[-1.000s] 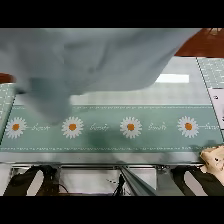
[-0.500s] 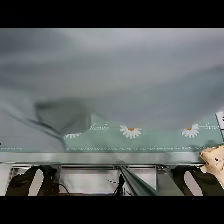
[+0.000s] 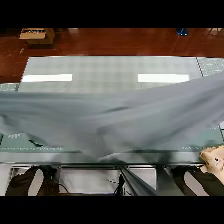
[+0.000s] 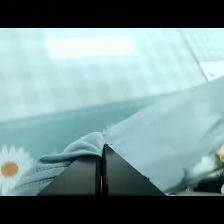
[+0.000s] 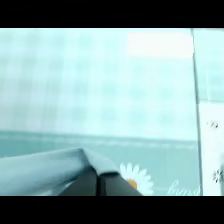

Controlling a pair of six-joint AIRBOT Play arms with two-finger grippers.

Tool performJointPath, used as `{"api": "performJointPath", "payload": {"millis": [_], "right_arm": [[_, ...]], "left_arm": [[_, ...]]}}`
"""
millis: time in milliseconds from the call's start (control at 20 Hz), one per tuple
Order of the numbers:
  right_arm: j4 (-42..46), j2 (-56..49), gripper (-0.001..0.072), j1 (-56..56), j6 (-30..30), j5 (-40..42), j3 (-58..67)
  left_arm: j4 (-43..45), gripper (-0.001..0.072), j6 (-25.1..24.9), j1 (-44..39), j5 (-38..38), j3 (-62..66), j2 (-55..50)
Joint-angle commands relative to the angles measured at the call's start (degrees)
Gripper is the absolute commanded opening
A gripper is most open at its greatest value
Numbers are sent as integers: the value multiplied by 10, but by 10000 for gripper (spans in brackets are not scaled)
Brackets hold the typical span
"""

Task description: Fold the shirts.

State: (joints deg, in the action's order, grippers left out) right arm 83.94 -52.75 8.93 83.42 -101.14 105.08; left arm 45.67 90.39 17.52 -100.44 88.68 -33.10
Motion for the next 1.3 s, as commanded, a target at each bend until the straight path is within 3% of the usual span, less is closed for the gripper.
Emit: {"api": "performJointPath", "payload": {"millis": [0, 200, 350, 450, 600, 700, 1200, 1250], "right_arm": [[4, -109, 31, -6, -19, -16, -34], [-25, -252, 31, -6, -23, 52, -34], [-61, -325, 31, -6, -22, 156, -34], [-89, -357, 31, -6, -14, 241, -34], [-106, -381, 31, -6, 50, 362, -34], [-110, -399, 31, -6, 79, 400, -34], [-110, -496, 32, -5, 77, 307, -34], [-112, -492, 48, -5, 73, 307, -33]], "left_arm": [[-2, 15, -46, 0, 44, -152, -16], [-11, 16, -125, -9, 208, -295, -101], [-28, 16, -198, -43, 310, -313, -211], [-83, 16, -256, -63, 382, -312, -271], [-184, 16, -328, -82, 486, -312, -331], [-202, 17, -344, -95, 536, -312, -362], [-202, 20, -342, -149, 519, -312, -499], [-202, 56, -342, -145, 511, -311, -497]]}}
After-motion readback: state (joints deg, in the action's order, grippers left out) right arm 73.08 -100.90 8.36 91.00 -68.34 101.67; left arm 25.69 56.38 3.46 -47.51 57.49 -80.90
